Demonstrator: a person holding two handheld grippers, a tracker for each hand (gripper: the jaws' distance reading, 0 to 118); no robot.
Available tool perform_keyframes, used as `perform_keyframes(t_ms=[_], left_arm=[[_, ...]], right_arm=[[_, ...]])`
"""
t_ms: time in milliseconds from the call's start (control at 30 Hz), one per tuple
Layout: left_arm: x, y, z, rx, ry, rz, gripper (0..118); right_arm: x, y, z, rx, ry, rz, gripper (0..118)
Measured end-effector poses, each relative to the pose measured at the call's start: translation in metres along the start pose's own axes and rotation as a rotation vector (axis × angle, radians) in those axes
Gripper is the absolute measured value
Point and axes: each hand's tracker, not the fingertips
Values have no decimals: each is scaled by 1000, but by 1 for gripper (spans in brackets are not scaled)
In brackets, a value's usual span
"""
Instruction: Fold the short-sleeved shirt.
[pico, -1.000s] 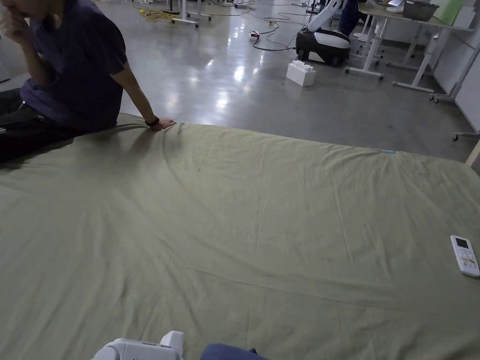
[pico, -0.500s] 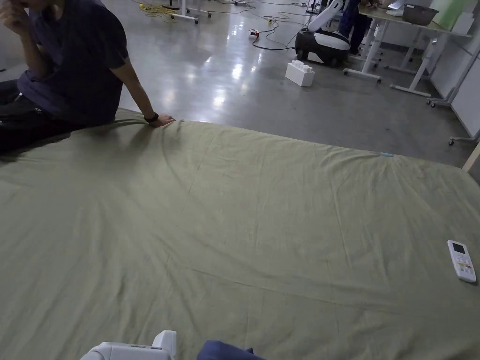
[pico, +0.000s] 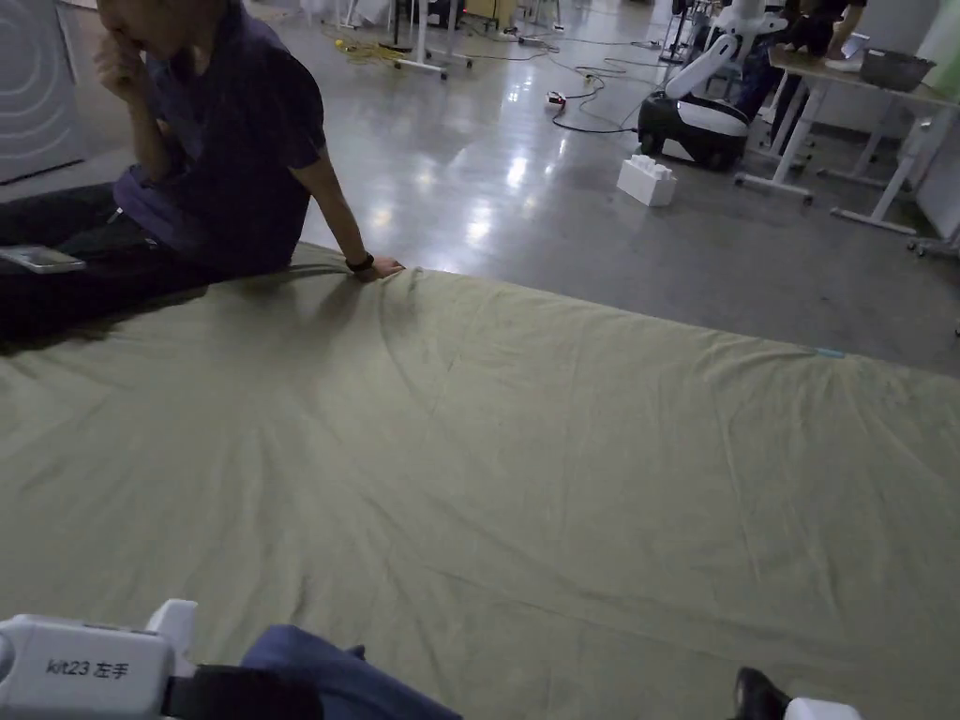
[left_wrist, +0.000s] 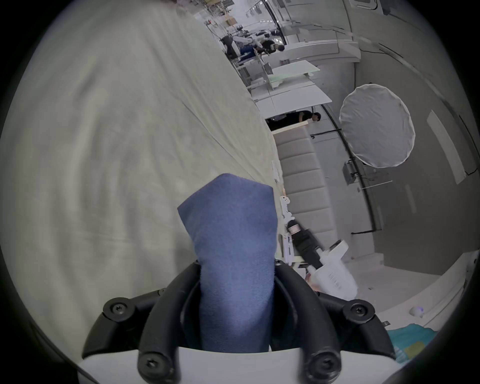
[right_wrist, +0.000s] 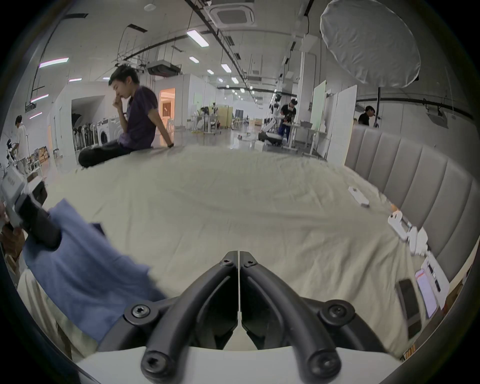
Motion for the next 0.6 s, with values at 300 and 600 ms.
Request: perform_keyframes(t_ms=[300,600], left_arm=[[-20,63,125,56,247,-45,29],[-27,87,180,73,513,-14,29]], right_arm=[[46,66,-10,116,-89,-32,2],[56,57,-9,92,-122,-52,2]])
